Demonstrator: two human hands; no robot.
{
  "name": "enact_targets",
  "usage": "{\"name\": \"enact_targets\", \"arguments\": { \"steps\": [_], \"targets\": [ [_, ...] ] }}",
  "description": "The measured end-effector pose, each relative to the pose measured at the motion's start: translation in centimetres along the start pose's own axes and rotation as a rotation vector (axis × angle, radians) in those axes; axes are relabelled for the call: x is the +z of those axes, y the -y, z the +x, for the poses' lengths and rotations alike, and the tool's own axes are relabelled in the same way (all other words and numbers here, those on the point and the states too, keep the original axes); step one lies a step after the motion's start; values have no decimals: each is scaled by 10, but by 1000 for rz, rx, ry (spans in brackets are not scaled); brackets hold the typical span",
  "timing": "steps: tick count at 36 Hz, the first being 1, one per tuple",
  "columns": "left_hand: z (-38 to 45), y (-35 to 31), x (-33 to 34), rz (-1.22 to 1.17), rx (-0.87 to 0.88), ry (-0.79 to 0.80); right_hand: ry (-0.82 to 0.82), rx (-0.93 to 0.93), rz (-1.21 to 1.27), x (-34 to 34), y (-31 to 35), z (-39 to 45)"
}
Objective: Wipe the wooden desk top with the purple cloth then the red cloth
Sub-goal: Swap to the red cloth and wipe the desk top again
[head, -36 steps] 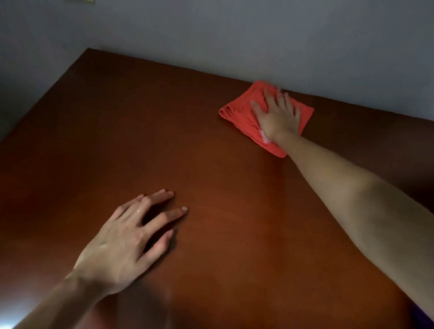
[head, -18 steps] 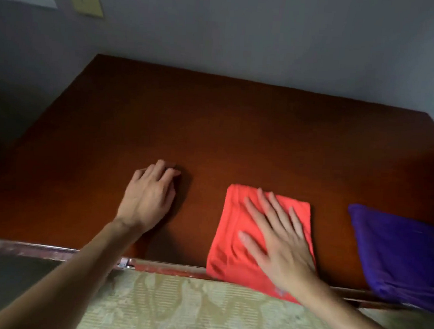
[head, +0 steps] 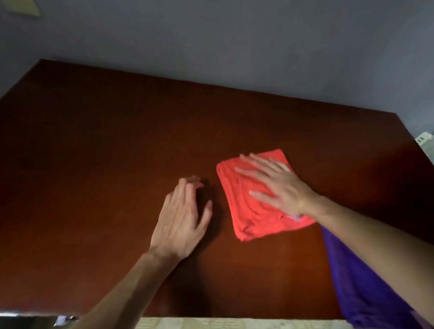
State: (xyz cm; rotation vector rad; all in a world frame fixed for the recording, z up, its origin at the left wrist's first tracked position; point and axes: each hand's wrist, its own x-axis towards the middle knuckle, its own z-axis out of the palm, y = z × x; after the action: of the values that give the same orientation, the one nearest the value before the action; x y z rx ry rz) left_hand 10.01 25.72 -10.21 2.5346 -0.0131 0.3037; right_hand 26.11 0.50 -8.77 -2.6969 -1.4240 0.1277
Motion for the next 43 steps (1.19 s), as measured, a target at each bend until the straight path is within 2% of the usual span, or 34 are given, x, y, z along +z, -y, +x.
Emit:
{"name": "enact_targets", "arguments": {
  "steps": [6,15,21,26,28,31,37,43],
  "targets": [
    [41,3,10,171,242,198,-10,80,6,-13,-87,59],
    [46,0,7,230,227,285,-58,288,23,-38,-186,130],
    [46,-2,7,254,201,298,-176,489,51,-32,-199,138],
    [45,-5,5,279,197,302,-217,851,78,-26,-184,123],
    [46,-2,3,281,179,297,-215,917,105,-20,-172,112],
    [45,-4,4,283,189,295,-209,896,118,-17,-150,75],
    [41,-9,7,319,158,302,-167,636,76,-9,-114,-24],
    [34,-55,32,348,-1,93,-120,491,68,-4,-104,-101]
  ]
}}
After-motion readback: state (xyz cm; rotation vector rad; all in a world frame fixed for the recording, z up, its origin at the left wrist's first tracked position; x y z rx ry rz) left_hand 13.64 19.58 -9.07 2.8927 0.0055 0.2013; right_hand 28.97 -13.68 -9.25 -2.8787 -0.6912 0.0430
